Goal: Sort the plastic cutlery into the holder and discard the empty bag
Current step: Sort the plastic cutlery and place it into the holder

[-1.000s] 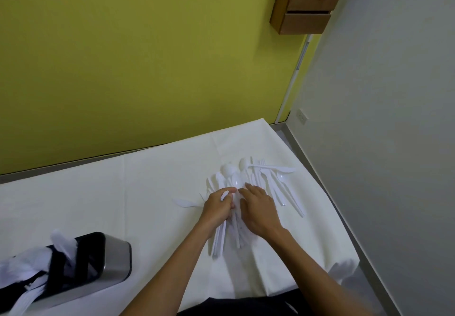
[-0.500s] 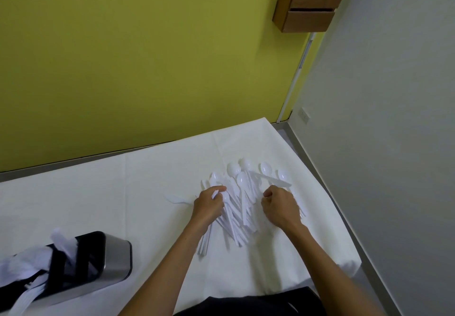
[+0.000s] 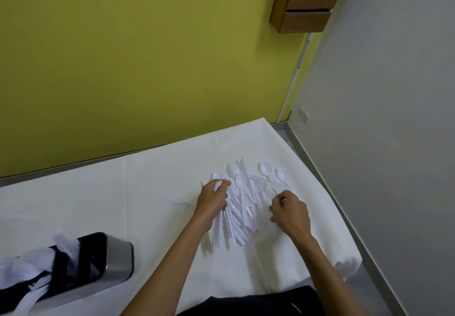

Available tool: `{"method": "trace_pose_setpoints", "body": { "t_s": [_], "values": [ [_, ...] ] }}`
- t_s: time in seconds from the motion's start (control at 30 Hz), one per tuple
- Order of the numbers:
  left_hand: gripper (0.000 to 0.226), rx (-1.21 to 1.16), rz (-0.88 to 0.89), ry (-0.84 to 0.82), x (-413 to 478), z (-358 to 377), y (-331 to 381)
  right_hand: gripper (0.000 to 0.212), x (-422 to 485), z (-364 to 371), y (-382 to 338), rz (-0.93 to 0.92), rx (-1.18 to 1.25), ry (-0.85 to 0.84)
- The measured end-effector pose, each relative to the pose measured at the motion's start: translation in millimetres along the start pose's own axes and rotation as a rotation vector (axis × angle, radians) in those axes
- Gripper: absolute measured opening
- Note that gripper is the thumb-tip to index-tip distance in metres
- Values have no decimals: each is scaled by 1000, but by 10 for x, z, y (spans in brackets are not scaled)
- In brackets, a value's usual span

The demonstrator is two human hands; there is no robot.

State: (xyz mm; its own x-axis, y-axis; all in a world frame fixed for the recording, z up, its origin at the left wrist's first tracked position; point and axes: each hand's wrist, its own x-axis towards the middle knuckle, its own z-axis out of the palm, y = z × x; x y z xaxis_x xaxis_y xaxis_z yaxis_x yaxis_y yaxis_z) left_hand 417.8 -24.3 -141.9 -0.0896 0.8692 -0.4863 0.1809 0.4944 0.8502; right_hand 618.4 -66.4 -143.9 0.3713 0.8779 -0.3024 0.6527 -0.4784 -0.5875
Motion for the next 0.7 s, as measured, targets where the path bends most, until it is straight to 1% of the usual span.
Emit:
{"method": "trace_pose_setpoints", "body": {
  "t_s": [0.17,0.27,0.33,0.37,0.4,0.43,0.47,0.53,0.57,0.6,0.67,0.7],
  "values": [
    [22,-70,-62,-41,-42,66,-12,15,-221,-77,-147,81,352,-56],
    [35,-83,-115,-42,-101,100,39,16,-402,-65,-343,168,600,-191],
    [44,-52,-145,-42,-118,120,66,17,-514,-31,-455,163,672,-321],
    [44,-53,-151,-39,-119,125,63,18,-563,-24,-510,135,674,-378],
    [39,-75,-148,-33,-122,123,61,19,-576,0,-534,98,641,-412],
    [33,-115,-138,-23,-126,114,64,19,-562,15,-536,62,579,-408],
    [28,-150,-129,-8,-133,97,54,20,-515,49,-496,29,490,-344],
    [21,-185,-127,27,-133,66,54,18,-322,93,-356,-25,253,-115],
    [19,-187,-133,38,-144,55,55,16,-241,90,-287,-23,132,-28],
    [18,-192,-145,41,-148,50,50,17,-162,101,-218,-11,31,8],
    [14,-237,-166,25,-170,56,57,25,-68,128,-134,4,-112,-44],
    [13,-273,-174,13,-184,62,52,24,-65,121,-131,-4,-155,-80]
  ]
}}
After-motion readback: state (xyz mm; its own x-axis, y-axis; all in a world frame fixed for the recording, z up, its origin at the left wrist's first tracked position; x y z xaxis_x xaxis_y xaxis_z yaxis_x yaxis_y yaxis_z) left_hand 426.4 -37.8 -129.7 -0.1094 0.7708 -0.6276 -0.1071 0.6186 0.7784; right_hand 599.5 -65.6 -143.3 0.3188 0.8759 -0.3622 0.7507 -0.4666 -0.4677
